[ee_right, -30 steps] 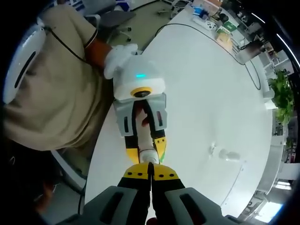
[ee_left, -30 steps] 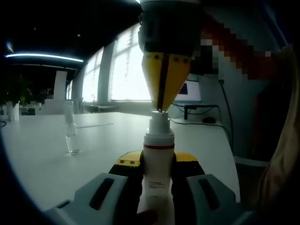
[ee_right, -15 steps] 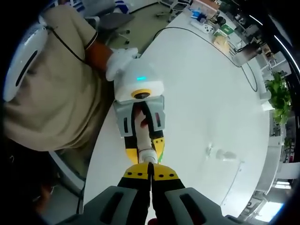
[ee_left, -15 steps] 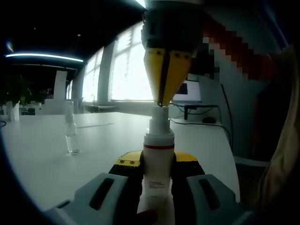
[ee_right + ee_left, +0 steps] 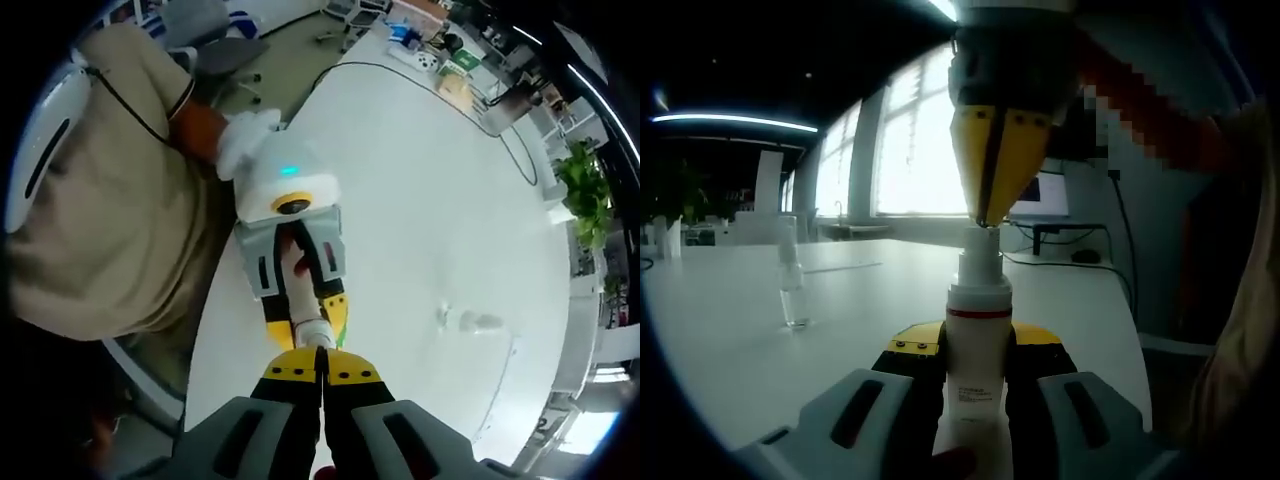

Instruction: Clamp pump bottle remove cover press pump head put on cover

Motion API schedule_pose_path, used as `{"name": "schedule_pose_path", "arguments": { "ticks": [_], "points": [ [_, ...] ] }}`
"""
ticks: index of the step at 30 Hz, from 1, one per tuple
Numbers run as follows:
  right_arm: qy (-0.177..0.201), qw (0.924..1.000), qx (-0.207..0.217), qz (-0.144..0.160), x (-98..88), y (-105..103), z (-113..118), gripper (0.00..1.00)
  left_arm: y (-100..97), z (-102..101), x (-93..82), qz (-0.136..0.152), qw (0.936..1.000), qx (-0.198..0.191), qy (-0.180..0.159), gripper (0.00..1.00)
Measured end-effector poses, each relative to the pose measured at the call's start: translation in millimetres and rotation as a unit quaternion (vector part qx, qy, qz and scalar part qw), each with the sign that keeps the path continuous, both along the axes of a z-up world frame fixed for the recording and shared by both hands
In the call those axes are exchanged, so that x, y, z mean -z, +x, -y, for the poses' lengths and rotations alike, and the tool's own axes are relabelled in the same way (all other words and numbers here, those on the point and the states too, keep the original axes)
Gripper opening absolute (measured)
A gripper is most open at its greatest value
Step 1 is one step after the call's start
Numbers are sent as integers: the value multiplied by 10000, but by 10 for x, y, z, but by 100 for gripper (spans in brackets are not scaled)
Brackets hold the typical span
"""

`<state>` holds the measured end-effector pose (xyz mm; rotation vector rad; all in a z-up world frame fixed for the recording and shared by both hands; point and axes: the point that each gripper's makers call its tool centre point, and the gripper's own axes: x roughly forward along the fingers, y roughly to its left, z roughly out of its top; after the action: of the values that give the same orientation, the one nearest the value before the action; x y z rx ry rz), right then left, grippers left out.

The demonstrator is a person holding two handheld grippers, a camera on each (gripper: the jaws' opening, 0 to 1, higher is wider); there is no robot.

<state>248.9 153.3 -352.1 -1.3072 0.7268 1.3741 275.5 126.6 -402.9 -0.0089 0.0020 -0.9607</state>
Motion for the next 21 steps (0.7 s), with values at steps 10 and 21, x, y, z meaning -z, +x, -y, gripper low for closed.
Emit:
{"name": "schedule_pose_path", "arguments": {
  "ticks": [10, 21],
  "points": [
    [303, 9985, 440, 128, -23, 40, 4, 0, 4, -5, -2, -26, 10000, 4, -21, 14],
    [865, 9942, 590, 265, -232, 13, -26, 0, -3, 0, -4, -21, 10000, -7, -19, 14]
  ]
}}
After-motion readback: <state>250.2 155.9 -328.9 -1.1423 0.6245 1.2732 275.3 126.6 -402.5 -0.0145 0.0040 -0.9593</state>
